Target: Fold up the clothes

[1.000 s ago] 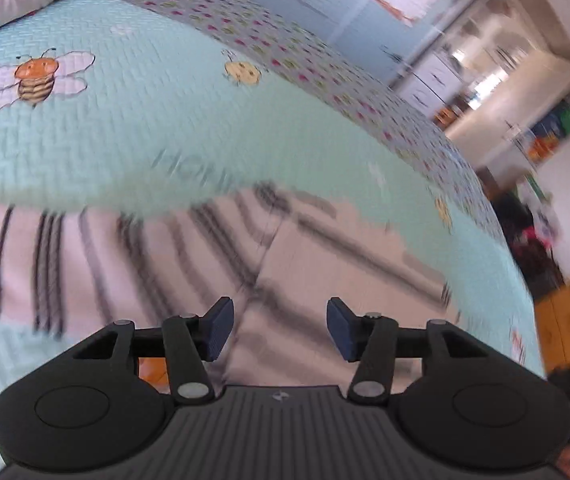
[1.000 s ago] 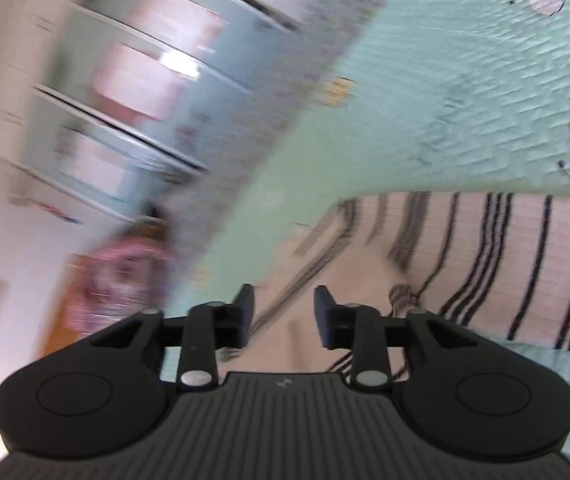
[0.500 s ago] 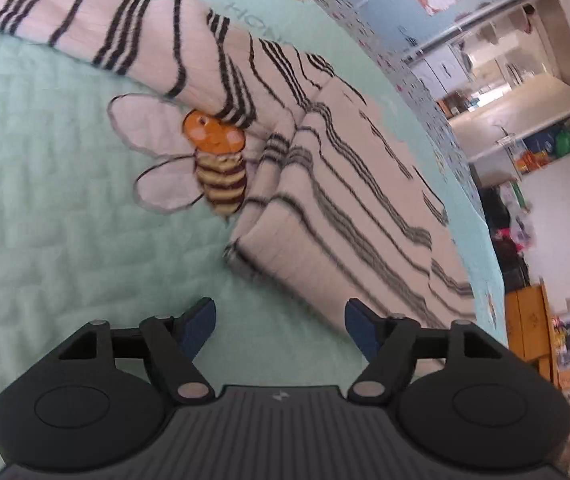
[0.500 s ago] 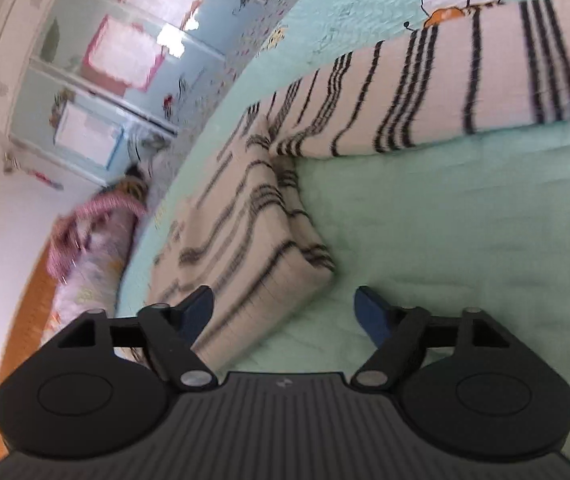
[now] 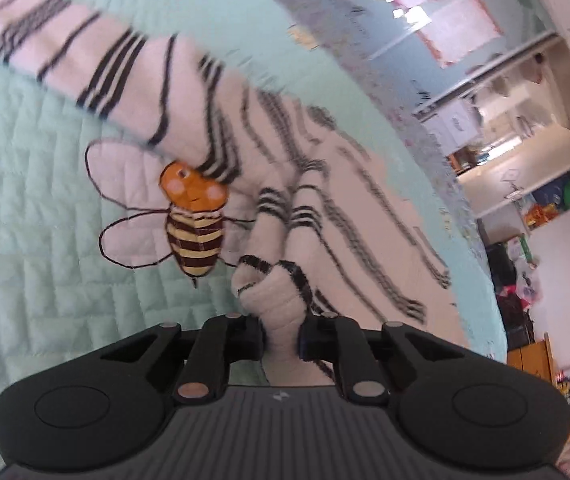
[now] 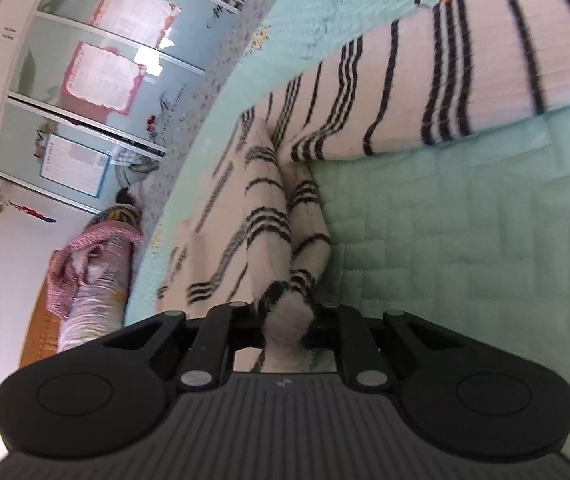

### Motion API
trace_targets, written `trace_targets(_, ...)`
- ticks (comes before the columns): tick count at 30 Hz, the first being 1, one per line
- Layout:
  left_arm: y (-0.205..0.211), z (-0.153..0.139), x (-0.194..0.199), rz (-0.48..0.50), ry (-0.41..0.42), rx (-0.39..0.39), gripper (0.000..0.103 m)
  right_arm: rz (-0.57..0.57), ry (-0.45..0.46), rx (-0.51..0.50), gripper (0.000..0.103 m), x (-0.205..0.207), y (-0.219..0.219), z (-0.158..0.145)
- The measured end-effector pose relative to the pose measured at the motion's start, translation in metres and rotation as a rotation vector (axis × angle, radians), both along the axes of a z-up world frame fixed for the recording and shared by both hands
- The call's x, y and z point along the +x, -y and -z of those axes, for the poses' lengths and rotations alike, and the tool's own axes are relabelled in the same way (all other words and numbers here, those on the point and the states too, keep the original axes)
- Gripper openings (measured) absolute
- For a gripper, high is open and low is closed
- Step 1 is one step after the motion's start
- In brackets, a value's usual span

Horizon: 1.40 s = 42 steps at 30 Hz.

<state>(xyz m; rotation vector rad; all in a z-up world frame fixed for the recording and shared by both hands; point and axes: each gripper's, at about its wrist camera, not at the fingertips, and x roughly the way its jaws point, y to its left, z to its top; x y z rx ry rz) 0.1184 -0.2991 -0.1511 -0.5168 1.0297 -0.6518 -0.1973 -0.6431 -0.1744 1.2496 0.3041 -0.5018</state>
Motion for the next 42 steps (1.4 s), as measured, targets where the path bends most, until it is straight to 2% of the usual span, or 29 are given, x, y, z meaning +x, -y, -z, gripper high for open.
trace_targets(4, -0.024, -0.021, -0.024, 0.031, 0.03, -0.023, 0.012, -0.008, 0.019, -0.032, 0.013, -0.023, -0.011, -0.025)
trace_targets(7, -0.044, -0.031, -0.045, 0.045, 0.017, -0.035, 0.012, -0.022, 0.02, -0.037, 0.013, -0.049, -0.034, -0.04)
trace_targets(10, -0.073, -0.023, -0.067, 0.055, -0.02, -0.034, 0.013, -0.042, 0.022, -0.031, 0.013, -0.083, -0.065, -0.045)
trace_targets(11, -0.074, -0.011, -0.068, 0.07, -0.05, -0.015, 0.014, -0.048, 0.012, -0.026, 0.013, -0.09, -0.073, -0.042)
trace_targets(13, -0.076, 0.013, -0.068, 0.103, -0.112, 0.022, 0.015, -0.062, -0.037, -0.012, 0.013, -0.097, -0.081, -0.026)
trace_targets(15, -0.079, 0.034, -0.063, 0.09, -0.144, 0.031, 0.019, -0.072, -0.084, 0.009, 0.017, -0.104, -0.088, -0.009)
trace_targets(16, -0.083, 0.036, -0.063, 0.085, -0.15, 0.006, 0.019, -0.063, -0.104, 0.042, 0.022, -0.106, -0.085, 0.002)
trace_targets(17, -0.086, 0.033, -0.063, 0.081, -0.153, -0.009, 0.02, -0.054, -0.111, 0.071, 0.021, -0.109, -0.084, 0.011)
trace_targets(18, -0.088, 0.028, -0.064, 0.082, -0.145, -0.008, 0.023, -0.039, -0.084, 0.086, 0.024, -0.113, -0.084, 0.012)
trace_targets(19, -0.089, 0.022, -0.065, 0.097, -0.121, -0.009, 0.023, -0.027, -0.066, 0.088, 0.032, -0.117, -0.085, 0.009)
trace_targets(21, -0.096, 0.011, -0.069, 0.124, -0.086, -0.01, 0.024, -0.013, -0.049, 0.047, 0.04, -0.127, -0.088, -0.004)
trace_targets(27, -0.12, -0.002, -0.081, 0.092, -0.033, -0.008, 0.033, 0.06, -0.047, -0.056, 0.042, -0.162, -0.087, -0.032)
trace_targets(34, -0.146, 0.0, -0.081, 0.051, -0.031, -0.003, 0.036, 0.119, -0.052, -0.076, 0.046, -0.172, -0.078, -0.033)
trace_targets(36, -0.149, -0.004, -0.083, 0.053, -0.029, -0.004, 0.037, 0.142, -0.049, -0.083, 0.05, -0.18, -0.071, -0.032)
trace_targets(38, -0.148, -0.005, -0.082, 0.055, -0.028, 0.0, 0.039, 0.173, -0.057, -0.1, 0.06, -0.186, -0.061, -0.033)
trace_targets(42, -0.146, -0.005, -0.081, 0.05, -0.035, 0.013, 0.04, 0.298, -0.055, -0.082, 0.063, -0.19, -0.023, -0.025)
